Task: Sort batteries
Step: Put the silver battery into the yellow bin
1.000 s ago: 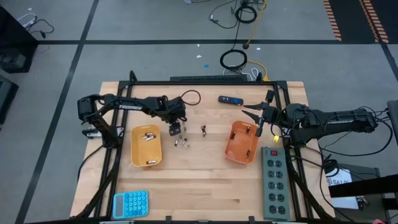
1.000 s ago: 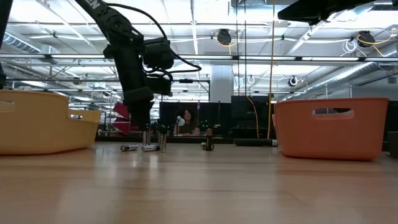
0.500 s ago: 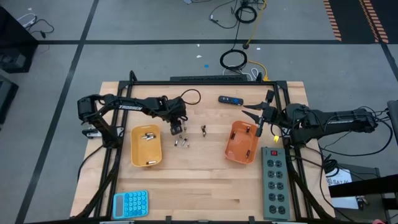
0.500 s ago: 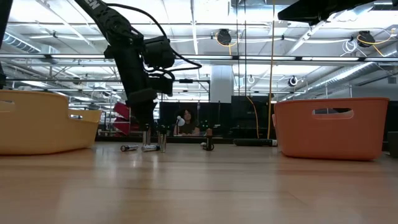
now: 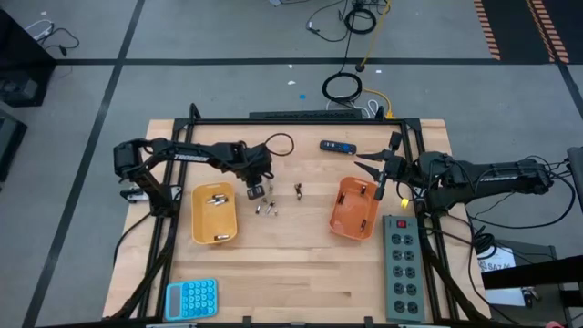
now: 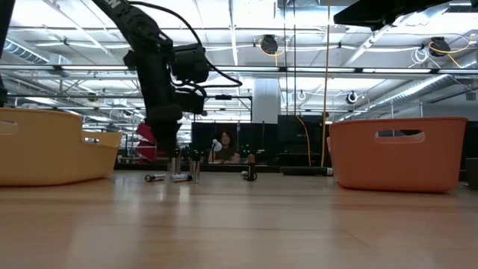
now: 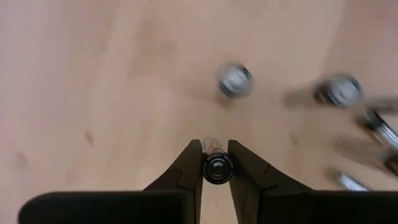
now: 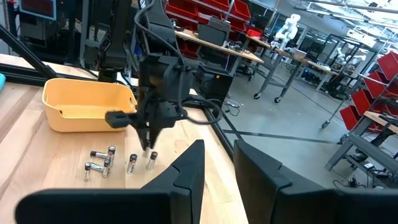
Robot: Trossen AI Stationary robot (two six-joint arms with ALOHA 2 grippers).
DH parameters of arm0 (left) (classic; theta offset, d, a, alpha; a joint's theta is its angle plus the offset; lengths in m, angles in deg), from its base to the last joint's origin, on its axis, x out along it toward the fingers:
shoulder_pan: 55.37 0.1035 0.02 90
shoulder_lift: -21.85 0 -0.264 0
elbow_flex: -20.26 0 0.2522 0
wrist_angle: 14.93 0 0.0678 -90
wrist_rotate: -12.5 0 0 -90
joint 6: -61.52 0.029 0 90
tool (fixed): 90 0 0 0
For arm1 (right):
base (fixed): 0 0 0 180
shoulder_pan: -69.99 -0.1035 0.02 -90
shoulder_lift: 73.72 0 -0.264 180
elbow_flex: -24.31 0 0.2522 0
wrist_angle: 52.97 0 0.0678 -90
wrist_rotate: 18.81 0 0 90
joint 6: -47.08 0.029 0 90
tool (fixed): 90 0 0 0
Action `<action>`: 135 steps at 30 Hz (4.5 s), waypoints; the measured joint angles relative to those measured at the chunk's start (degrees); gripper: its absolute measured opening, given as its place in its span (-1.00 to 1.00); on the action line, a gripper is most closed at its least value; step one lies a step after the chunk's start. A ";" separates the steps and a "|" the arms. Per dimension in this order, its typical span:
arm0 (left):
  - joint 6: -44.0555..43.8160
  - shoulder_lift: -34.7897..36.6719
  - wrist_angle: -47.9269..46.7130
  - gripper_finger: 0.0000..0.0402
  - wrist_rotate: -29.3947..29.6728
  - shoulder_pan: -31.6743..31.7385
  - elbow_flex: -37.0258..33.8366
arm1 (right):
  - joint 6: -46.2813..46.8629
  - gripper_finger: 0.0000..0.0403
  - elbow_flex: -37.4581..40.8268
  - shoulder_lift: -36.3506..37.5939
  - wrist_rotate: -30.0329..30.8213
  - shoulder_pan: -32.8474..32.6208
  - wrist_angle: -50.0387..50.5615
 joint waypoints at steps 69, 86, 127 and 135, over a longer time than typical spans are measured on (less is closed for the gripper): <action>-32.59 14.69 -31.87 -0.10 -10.26 -20.27 1.68 | 2.25 -0.62 0.00 0.02 -0.04 0.00 1.34; -12.52 1.55 -14.28 -0.07 1.05 -17.56 5.96 | 2.27 -0.62 0.00 -0.01 -0.04 -0.01 2.55; -10.21 -2.56 -0.93 -0.72 0.90 -14.50 3.23 | 2.40 -0.62 0.00 -0.01 -0.02 0.01 3.68; -10.11 -0.36 -8.17 -0.72 0.95 -14.48 7.62 | 2.50 -0.62 0.00 -0.01 0.00 0.01 3.70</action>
